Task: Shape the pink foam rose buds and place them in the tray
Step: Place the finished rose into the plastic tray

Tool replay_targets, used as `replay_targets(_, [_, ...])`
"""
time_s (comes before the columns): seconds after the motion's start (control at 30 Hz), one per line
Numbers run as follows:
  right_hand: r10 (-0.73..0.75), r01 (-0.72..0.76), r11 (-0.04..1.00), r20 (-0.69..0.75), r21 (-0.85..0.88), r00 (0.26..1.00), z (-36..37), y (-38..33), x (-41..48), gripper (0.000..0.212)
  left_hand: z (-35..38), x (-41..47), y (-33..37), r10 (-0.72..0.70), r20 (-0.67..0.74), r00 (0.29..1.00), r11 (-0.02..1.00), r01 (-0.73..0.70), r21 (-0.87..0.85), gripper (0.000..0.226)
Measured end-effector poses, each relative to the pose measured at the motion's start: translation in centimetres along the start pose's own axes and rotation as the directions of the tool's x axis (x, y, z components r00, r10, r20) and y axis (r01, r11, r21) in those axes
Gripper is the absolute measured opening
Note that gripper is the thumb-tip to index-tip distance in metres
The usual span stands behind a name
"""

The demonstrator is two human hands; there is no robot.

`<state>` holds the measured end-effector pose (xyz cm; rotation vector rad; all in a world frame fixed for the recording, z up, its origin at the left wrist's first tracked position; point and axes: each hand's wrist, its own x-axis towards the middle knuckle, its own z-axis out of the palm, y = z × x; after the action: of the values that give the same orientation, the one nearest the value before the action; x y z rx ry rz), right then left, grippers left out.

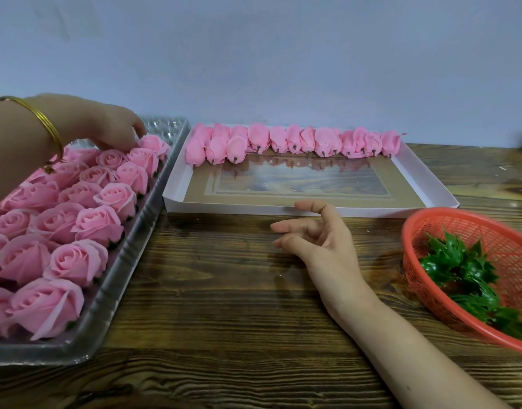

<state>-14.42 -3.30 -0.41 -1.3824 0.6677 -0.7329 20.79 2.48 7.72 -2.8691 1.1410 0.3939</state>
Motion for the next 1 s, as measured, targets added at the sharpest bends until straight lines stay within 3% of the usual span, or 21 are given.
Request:
replay_targets(0.1, [0.001, -0.001, 1.0, 0.0, 0.006, 1.0, 0.0, 0.0, 0.0, 0.046, -0.6, -0.6, 0.7, -0.029, 0.071, 0.997, 0.998, 0.033, -0.057, 0.046])
replay_targets(0.17, [0.004, -0.004, 1.0, -0.003, 0.012, 1.0, 0.0, 0.0, 0.0, 0.047, -1.2, -1.1, 1.3, -0.023, 0.047, 0.999, 0.999, 0.025, -0.038, 0.048])
replay_targets(0.3, [0.012, -0.012, 1.0, -0.008, 0.023, 1.0, 0.1, -0.1, 0.0, 0.048, -2.2, -2.1, 3.5, 0.062, -0.131, 0.989, 0.998, -0.063, 0.0, 0.047])
replay_targets(0.47, [0.011, -0.01, 1.0, -0.015, 0.02, 1.0, 0.0, -0.2, 0.0, 0.048, -2.8, -3.5, 6.4, 0.178, -0.326, 0.929, 0.983, -0.18, 0.023, 0.043])
replay_targets(0.7, [0.004, -0.005, 1.0, -0.02, -0.006, 1.0, 0.0, -0.3, -0.1, 0.047, -2.0, -5.4, 10.3, 0.269, -0.393, 0.879, 0.931, -0.342, -0.127, 0.029])
replay_targets(1.0, [0.001, -0.001, 1.0, -0.017, 0.018, 1.0, -0.1, -0.2, 0.1, 0.047, 3.0, -7.7, 13.6, 0.183, -0.488, 0.853, 0.8, -0.418, -0.43, 0.018])
